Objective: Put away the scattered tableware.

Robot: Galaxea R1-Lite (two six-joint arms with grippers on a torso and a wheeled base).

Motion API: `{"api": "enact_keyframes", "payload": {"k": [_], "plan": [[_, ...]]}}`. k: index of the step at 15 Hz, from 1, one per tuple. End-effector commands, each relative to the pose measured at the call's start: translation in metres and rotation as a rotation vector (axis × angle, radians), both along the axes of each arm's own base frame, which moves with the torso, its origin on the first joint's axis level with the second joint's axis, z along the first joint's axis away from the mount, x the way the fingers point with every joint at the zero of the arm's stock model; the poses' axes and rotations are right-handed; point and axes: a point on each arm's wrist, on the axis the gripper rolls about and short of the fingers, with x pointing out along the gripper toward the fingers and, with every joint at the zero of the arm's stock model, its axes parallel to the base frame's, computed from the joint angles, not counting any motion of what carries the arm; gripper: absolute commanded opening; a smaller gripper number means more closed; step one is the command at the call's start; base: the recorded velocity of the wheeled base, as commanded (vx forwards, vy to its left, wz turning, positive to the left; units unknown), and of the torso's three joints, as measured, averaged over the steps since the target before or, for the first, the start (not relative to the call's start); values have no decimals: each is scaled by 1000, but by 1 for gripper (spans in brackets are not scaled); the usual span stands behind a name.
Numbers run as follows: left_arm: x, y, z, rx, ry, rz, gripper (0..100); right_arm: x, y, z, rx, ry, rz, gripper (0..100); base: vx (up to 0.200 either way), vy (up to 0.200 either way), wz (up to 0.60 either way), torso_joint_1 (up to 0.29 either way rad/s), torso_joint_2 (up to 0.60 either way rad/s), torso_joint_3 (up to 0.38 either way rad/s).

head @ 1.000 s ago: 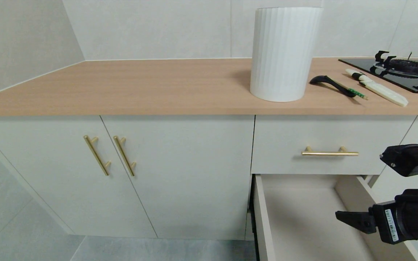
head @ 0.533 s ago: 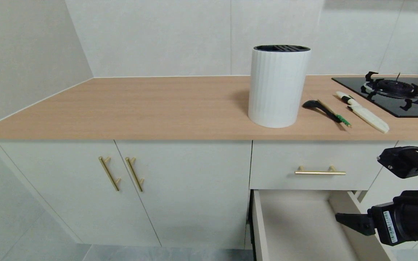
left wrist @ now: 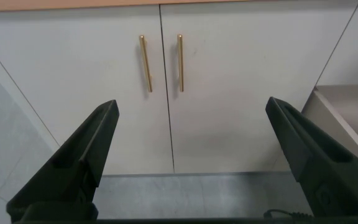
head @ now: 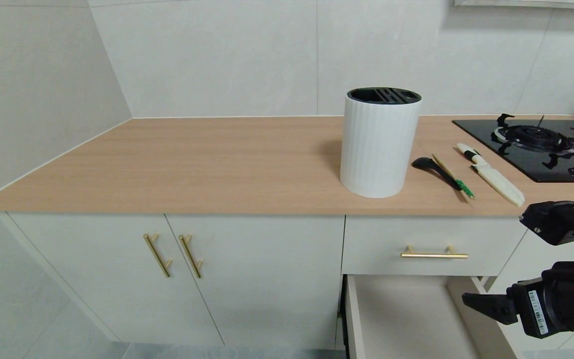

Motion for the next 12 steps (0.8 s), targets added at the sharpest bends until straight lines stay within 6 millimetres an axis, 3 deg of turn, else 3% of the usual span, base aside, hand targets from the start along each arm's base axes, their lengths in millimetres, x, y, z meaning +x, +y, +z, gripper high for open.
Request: {"api": "enact_keyframes", "payload": {"k": [1, 6, 10, 12], "plan": [[0, 0, 0, 0, 0, -1, 100, 6, -1, 10, 15, -48, -13, 100, 0, 0, 0, 0, 0, 0], [0, 0, 0, 0, 0, -1, 100, 73, -6, 45, -13, -155, -111, 100, 0, 0, 0, 0, 0, 0], [0, 0, 0, 0, 0, -1, 100, 130, -4, 32, -51, -169, -140, 100, 0, 0, 0, 0, 0, 0], [0, 0, 0, 0, 0, -1, 100, 149, -11, 24, -41, -216, -186, 100, 0, 0, 0, 0, 0, 0]]}}
